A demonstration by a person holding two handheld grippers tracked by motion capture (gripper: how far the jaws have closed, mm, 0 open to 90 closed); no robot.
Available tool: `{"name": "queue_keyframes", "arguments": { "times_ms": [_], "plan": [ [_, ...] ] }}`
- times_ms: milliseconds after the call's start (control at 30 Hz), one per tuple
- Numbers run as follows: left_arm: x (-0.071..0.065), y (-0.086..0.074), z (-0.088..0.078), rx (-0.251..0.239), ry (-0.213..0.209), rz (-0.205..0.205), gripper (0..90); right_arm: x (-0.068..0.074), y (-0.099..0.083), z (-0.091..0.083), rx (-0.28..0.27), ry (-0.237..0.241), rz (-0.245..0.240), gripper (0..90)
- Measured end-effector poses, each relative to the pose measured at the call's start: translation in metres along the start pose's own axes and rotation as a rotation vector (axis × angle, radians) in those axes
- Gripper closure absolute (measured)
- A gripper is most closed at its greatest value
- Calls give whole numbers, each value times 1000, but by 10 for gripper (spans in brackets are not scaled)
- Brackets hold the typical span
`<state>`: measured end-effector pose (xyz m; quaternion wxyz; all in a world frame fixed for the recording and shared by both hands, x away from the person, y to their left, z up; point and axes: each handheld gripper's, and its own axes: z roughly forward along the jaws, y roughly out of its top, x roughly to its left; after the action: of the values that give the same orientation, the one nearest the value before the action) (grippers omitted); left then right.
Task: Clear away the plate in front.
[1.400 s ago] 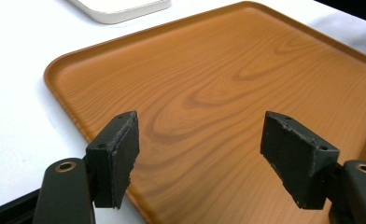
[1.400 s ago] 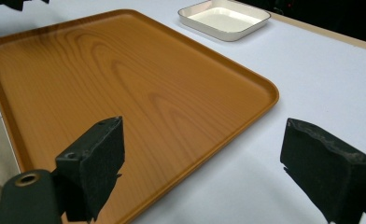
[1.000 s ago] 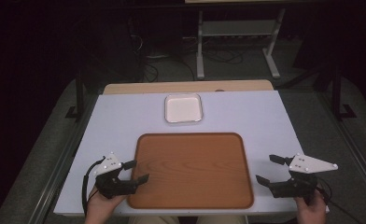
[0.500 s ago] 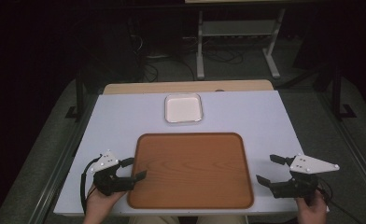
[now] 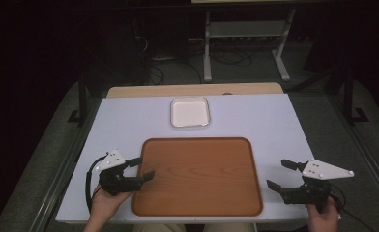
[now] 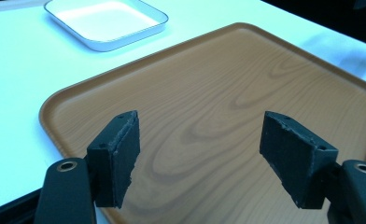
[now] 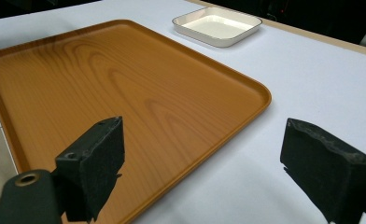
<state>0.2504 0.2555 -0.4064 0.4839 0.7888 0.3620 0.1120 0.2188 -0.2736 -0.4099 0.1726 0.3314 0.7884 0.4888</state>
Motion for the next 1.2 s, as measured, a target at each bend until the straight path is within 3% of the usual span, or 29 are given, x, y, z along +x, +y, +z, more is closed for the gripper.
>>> {"name": "queue_keyframes", "arguments": {
  "times_ms": [167,433,1200],
  "plan": [
    [3,4,5,15,19,8,249,1,0,0,2,4,-4,127],
    [13,14,15,18,26,-13,244,0,-1,1,4,8,-12,128],
    [35,48,60,79,58,-51,246,-3,-2,-1,-5,4,-4,127]
  ]
}}
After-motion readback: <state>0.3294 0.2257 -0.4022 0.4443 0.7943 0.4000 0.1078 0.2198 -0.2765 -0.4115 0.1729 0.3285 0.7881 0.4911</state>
